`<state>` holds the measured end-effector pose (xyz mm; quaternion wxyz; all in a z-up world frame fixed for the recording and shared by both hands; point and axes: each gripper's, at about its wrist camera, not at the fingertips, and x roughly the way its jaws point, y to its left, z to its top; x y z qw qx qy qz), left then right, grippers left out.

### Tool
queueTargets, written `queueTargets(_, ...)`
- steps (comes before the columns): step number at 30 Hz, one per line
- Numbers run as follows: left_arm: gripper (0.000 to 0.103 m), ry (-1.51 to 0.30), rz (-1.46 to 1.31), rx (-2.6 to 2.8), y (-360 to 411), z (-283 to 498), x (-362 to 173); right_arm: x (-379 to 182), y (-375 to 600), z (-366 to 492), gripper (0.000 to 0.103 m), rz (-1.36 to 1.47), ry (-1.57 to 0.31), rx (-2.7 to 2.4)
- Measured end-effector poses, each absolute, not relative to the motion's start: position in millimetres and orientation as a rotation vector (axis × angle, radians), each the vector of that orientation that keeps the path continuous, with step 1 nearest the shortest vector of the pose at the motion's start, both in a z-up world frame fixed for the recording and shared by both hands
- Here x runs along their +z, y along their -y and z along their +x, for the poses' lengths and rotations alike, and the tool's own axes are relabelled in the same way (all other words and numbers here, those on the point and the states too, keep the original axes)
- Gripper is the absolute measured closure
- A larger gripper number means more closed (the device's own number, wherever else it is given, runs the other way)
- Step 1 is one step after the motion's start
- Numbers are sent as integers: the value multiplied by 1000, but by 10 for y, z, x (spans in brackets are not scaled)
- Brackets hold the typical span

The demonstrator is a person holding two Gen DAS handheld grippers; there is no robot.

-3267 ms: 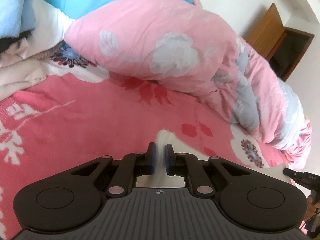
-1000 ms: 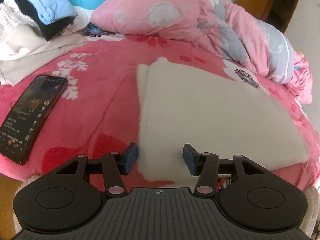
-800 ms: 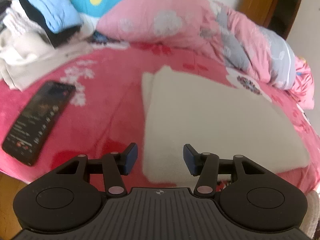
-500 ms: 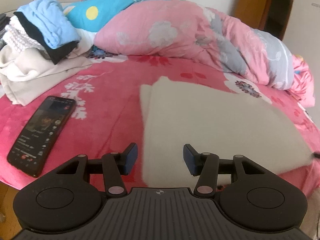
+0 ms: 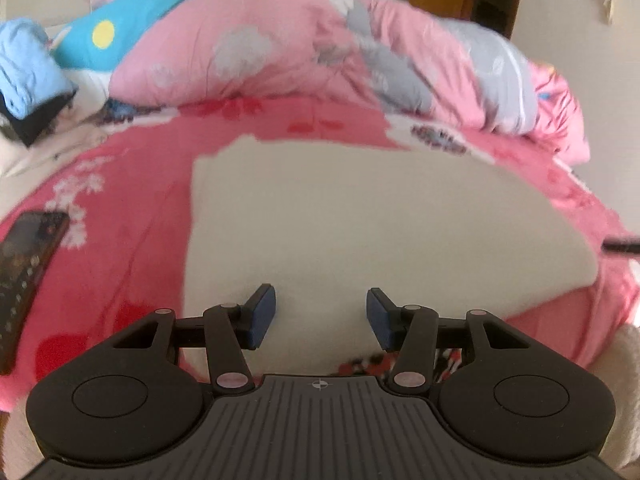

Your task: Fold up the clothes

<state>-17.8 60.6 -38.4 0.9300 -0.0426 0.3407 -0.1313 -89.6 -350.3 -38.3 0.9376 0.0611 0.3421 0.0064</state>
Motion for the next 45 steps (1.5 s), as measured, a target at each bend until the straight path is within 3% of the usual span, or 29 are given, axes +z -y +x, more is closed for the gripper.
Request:
queueTargets(6, 53, -709, -115, -277, -666, -159, -455, -139, 3130, -827, 89, 86, -596, 105)
queueTargets(12, 53, -715, -139, -288, -704, -153, -484, -832, 3061, -540, 91, 55, -754, 49)
queueTargets(16, 53, -719, -142, -291, -712, -132, -480, -648, 3059, -547, 90, 66, -769, 36)
queueTargets(21, 53, -719, -148, -292, -721, -131, -481, -300, 2846, -734, 90, 74, -630, 137)
queueTargets(28, 53, -723, -154, -294, -733, -132, -487, -870, 2632, -594, 90, 33, -735, 160)
queueTargets(35, 53, -725, -150, -293, -725, -129, -482, -356, 2380, -740, 90, 41, -632, 264)
queueTargets(40, 53, -724, -145, -292, -733, -154, -453, -908, 2219, -608, 90, 7, -734, 304)
queueTargets(45, 53, -701, -99, -264, -769, -249, -361, -518, 2170, -631, 89, 31, -720, 313)
